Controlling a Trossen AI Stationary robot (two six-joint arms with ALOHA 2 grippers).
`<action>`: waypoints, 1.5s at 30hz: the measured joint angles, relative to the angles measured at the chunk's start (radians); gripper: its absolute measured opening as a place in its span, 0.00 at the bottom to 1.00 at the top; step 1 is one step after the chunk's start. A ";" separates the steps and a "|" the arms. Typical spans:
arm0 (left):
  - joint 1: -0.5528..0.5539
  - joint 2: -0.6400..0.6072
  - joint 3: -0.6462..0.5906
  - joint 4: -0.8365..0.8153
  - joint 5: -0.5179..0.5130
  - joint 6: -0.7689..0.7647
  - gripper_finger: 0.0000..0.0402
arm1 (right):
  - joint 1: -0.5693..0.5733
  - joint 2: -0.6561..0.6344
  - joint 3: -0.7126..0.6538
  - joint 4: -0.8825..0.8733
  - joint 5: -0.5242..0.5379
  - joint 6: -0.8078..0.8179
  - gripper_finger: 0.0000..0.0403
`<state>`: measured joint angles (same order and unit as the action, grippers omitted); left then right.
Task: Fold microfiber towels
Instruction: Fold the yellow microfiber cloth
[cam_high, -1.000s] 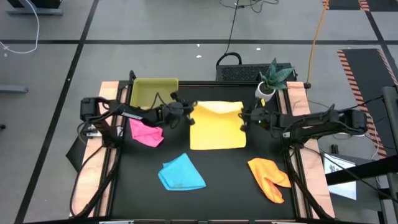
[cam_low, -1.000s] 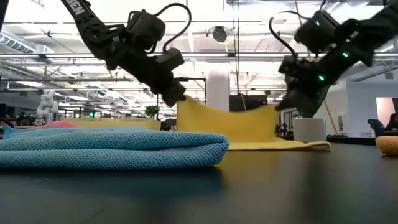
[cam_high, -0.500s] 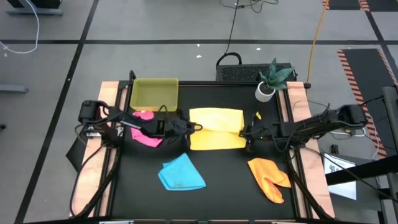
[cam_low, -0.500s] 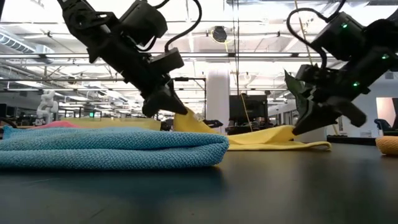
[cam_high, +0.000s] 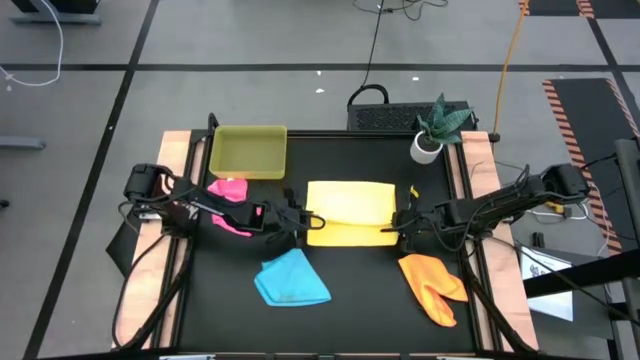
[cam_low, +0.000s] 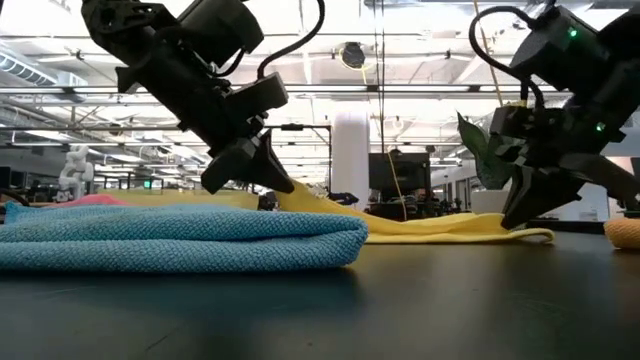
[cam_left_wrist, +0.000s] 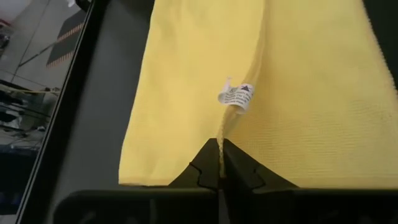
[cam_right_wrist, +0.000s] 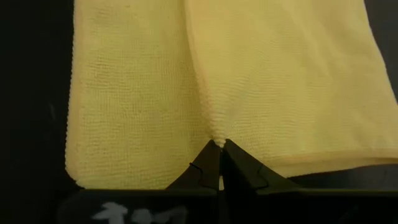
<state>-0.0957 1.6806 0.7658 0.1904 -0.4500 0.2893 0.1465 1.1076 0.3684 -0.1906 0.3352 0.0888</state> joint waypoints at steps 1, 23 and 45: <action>-0.004 0.000 0.000 0.001 0.000 0.000 0.01 | 0.002 0.000 0.010 -0.018 0.001 0.002 0.00; -0.066 0.000 0.000 0.048 -0.031 0.012 0.02 | 0.115 0.000 0.154 -0.300 0.011 0.125 0.00; -0.132 -0.024 0.000 -0.015 0.097 -0.052 0.02 | 0.196 -0.010 0.154 -0.296 -0.033 0.192 0.00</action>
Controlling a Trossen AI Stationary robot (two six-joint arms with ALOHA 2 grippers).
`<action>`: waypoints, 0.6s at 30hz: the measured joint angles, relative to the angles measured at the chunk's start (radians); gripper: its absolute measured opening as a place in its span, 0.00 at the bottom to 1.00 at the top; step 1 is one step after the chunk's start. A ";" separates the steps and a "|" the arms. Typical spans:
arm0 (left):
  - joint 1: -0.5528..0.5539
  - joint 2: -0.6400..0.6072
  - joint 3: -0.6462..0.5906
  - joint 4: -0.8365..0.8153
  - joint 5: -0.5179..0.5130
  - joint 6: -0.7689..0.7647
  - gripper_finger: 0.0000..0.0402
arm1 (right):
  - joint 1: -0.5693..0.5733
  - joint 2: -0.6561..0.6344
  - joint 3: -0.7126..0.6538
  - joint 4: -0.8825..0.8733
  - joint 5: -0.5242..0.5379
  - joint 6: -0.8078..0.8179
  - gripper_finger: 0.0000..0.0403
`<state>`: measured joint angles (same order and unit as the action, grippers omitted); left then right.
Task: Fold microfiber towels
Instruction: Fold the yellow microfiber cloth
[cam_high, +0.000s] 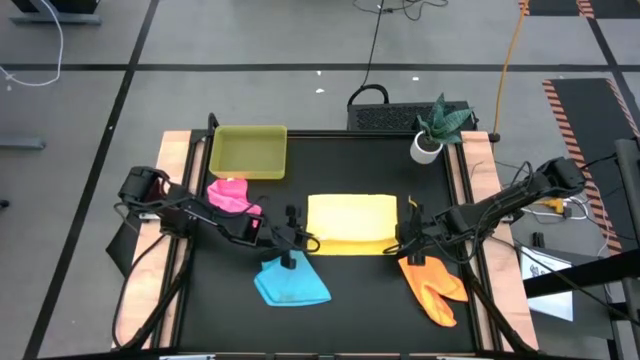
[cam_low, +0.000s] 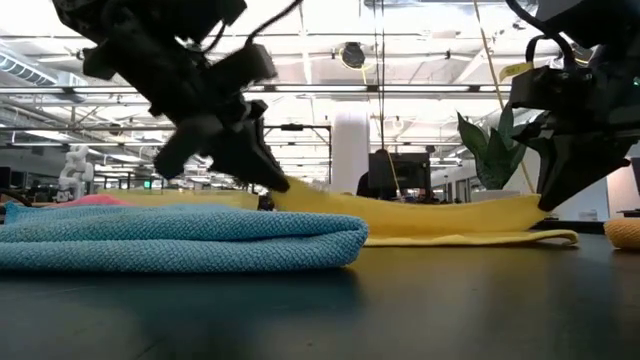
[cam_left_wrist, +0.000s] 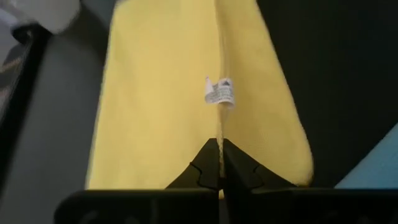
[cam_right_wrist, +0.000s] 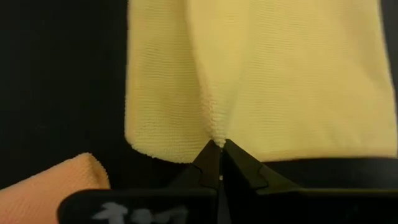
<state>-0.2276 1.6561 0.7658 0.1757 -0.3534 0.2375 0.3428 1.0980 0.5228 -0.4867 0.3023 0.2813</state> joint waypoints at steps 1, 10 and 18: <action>0.000 -0.004 0.002 0.011 0.014 0.002 0.02 | 0.000 -0.003 0.000 -0.005 0.007 0.003 0.00; -0.002 0.036 -0.002 -0.029 0.134 -0.020 0.02 | 0.000 -0.009 0.000 0.010 -0.046 0.010 0.00; -0.003 0.090 0.001 -0.003 0.262 -0.018 0.03 | 0.000 -0.009 -0.007 0.019 -0.044 0.018 0.00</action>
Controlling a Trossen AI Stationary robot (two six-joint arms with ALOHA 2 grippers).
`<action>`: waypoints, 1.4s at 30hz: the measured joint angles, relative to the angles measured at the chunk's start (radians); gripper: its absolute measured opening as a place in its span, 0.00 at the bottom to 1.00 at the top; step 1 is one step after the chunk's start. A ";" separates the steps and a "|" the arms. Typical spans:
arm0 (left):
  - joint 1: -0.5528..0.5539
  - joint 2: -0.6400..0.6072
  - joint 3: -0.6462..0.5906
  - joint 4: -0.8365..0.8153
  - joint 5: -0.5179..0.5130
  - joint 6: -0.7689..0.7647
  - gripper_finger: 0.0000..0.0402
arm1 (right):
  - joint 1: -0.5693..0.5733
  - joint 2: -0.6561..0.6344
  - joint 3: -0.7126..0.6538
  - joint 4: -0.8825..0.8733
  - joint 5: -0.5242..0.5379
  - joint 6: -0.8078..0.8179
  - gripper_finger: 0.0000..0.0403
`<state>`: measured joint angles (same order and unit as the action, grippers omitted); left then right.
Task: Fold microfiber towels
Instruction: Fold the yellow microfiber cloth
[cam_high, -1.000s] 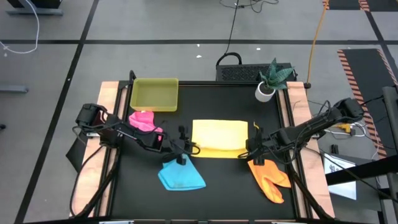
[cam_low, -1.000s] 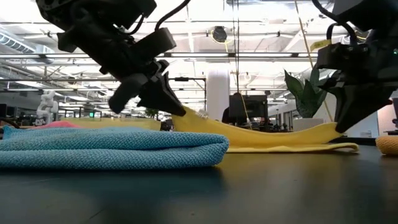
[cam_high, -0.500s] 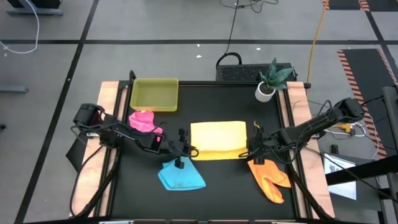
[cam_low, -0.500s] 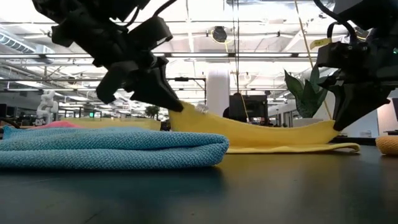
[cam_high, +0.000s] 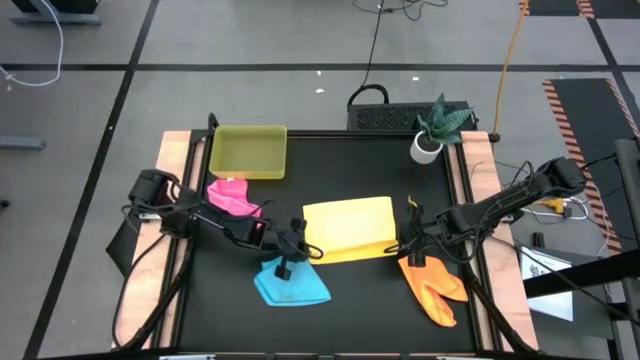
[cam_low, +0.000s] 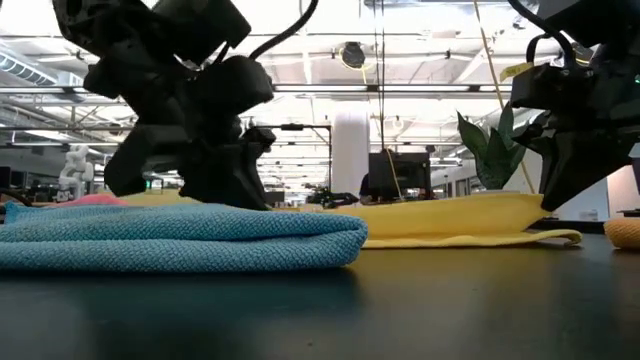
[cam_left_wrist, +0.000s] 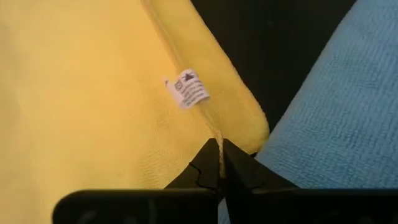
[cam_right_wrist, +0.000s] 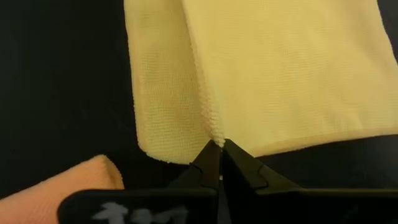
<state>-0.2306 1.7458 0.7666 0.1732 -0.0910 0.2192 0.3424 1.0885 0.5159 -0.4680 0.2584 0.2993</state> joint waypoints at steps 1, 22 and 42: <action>0.000 0.010 0.000 0.007 0.010 0.001 0.03 | 0.000 0.000 0.000 0.000 0.000 -0.004 0.00; 0.002 0.032 -0.001 0.048 0.038 0.030 0.03 | 0.000 -0.138 0.009 0.006 -0.054 0.008 0.00; 0.001 0.032 -0.001 0.059 0.083 0.005 0.06 | 0.002 -0.060 -0.113 0.117 -0.210 0.055 0.10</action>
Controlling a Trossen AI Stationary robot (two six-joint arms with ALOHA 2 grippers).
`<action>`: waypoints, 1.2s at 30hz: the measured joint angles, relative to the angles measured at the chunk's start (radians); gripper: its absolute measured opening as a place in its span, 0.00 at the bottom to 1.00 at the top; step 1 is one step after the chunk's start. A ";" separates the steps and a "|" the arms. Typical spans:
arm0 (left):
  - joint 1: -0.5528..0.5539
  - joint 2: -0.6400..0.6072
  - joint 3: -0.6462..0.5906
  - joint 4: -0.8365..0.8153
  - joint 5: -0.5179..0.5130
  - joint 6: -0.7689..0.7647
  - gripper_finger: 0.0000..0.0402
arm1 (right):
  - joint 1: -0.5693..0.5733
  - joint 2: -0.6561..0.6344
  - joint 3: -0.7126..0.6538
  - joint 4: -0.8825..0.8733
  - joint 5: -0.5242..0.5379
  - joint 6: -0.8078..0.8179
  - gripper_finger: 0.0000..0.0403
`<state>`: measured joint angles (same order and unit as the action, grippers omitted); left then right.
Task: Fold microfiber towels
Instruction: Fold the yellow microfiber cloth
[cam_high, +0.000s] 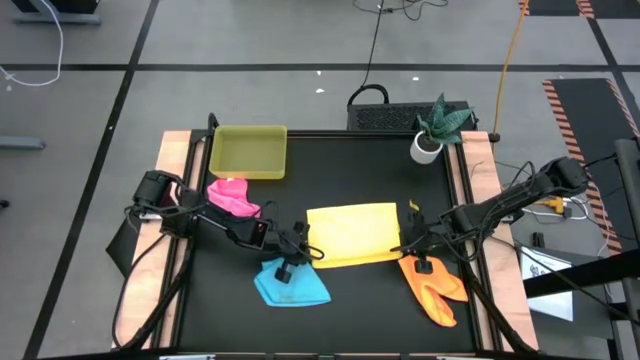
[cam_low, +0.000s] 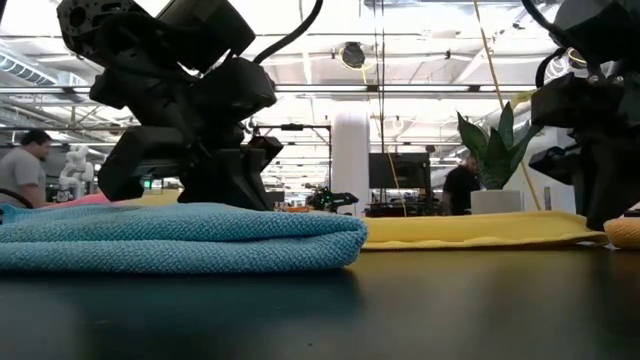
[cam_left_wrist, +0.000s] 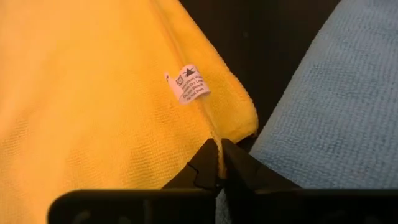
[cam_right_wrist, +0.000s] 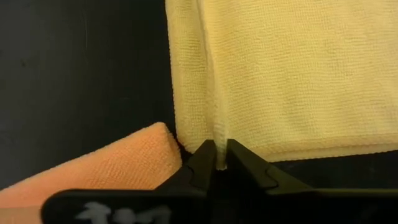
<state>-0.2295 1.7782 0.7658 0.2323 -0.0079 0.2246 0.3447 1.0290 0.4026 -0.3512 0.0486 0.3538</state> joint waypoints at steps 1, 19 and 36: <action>0.000 0.000 0.000 0.001 0.000 -0.003 0.08 | 0.000 0.000 0.000 0.001 -0.001 0.002 0.11; 0.048 -0.109 0.002 0.046 0.000 -0.020 0.47 | -0.045 -0.121 0.002 0.071 -0.127 0.026 0.30; 0.271 -0.025 -0.001 -0.075 -0.167 -0.121 0.24 | -0.272 0.050 -0.079 0.199 -0.013 -0.061 0.03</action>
<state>0.0417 1.7531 0.7650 0.1573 -0.1751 0.1031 0.0728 1.0787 0.3237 -0.1527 0.0353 0.2926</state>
